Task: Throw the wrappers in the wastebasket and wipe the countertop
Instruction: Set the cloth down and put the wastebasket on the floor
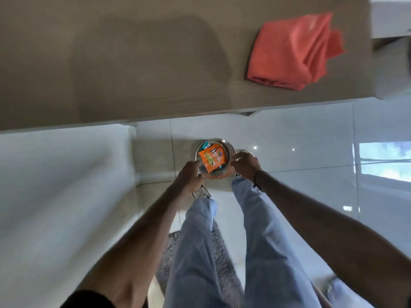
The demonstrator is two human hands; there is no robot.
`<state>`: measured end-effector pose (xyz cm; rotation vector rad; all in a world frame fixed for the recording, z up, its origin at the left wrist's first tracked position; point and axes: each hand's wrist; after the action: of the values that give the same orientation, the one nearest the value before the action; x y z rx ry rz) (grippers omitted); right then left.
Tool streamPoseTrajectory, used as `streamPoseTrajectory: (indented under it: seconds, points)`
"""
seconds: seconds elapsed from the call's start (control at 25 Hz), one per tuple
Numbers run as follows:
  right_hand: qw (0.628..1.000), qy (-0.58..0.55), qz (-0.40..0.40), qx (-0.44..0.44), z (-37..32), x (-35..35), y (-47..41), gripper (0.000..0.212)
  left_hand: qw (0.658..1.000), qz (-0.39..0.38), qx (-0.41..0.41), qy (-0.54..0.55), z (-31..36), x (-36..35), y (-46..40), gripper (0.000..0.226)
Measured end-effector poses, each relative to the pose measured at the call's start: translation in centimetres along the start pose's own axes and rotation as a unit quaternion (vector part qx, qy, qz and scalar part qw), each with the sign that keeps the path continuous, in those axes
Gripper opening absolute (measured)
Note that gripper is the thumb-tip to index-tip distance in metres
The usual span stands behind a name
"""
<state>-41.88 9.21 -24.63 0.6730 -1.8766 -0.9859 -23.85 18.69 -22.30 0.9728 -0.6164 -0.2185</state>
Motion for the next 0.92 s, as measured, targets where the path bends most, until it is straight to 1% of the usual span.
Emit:
streamPoseTrajectory:
  seconds: [0.08, 0.16, 0.24, 0.28, 0.32, 0.36, 0.44, 0.48, 0.52, 0.56, 0.64, 0.68, 0.72, 0.8, 0.92]
  points:
    - [0.999, -0.023, 0.015, 0.028, -2.2, 2.8, 5.4, 0.030, 0.996, 0.024, -0.070, -0.056, 2.7, 3.2, 4.8, 0.054]
    - [0.995, -0.066, 0.030, 0.071, -3.9, 5.3, 9.9, 0.022, 0.983, 0.069, -0.145, -0.092, 5.3, 6.2, 8.4, 0.049]
    - [0.984, -0.089, 0.059, 0.140, -5.3, 7.5, 13.3, 0.010, 0.974, 0.097, -0.188, -0.081, 7.7, 9.3, 11.0, 0.041]
    - [0.977, -0.102, 0.083, 0.167, -5.8, 8.3, 14.6, 0.010, 0.972, 0.104, -0.205, -0.056, 9.0, 10.5, 11.9, 0.037]
    - [0.966, -0.119, 0.130, 0.187, -6.4, 9.4, 15.9, 0.017, 0.968, 0.112, -0.223, -0.029, 10.4, 11.8, 12.7, 0.034]
    - [0.950, -0.137, 0.195, 0.202, -6.8, 10.6, 17.1, 0.024, 0.965, 0.122, -0.232, 0.003, 11.7, 13.0, 13.2, 0.031]
    - [0.892, -0.197, 0.339, 0.225, -8.0, 13.3, 18.8, 0.027, 0.955, 0.164, -0.241, 0.053, 14.2, 15.0, 13.0, 0.026]
    - [0.867, -0.231, 0.381, 0.223, -8.6, 14.7, 19.1, 0.023, 0.951, 0.191, -0.236, 0.064, 15.6, 15.8, 12.6, 0.027]
    - [0.856, -0.253, 0.398, 0.212, -9.2, 16.3, 18.7, 0.022, 0.947, 0.213, -0.230, 0.069, 17.0, 16.5, 11.8, 0.029]
    - [0.862, -0.256, 0.392, 0.195, -10.0, 17.9, 18.2, 0.030, 0.946, 0.226, -0.224, 0.067, 18.6, 17.0, 10.8, 0.032]
    - [0.898, -0.222, 0.343, 0.162, -11.1, 20.6, 16.0, 0.057, 0.944, 0.236, -0.227, 0.036, 21.8, 17.2, 8.7, 0.044]
    - [0.915, -0.194, 0.318, 0.156, -11.5, 21.6, 14.8, 0.065, 0.945, 0.231, -0.231, 0.016, 23.4, 17.0, 7.8, 0.050]
    - [0.927, -0.163, 0.296, 0.161, -12.0, 22.4, 13.8, 0.068, 0.947, 0.222, -0.231, -0.001, 25.0, 16.8, 7.3, 0.055]
    - [0.935, -0.131, 0.276, 0.181, -12.4, 24.5, 12.2, 0.062, 0.950, 0.214, -0.227, -0.014, 27.9, 16.5, 5.5, 0.061]
    - [0.931, -0.170, 0.273, 0.175, -12.6, 29.9, 9.8, 0.040, 0.946, 0.225, -0.234, -0.001, 32.7, 16.6, 2.1, 0.063]
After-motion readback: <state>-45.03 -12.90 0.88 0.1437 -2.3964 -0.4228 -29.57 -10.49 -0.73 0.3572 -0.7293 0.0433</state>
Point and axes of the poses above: each hand's wrist, its own y-axis away from the middle knuckle, its own x-axis out of the back of the hand, z = x × y
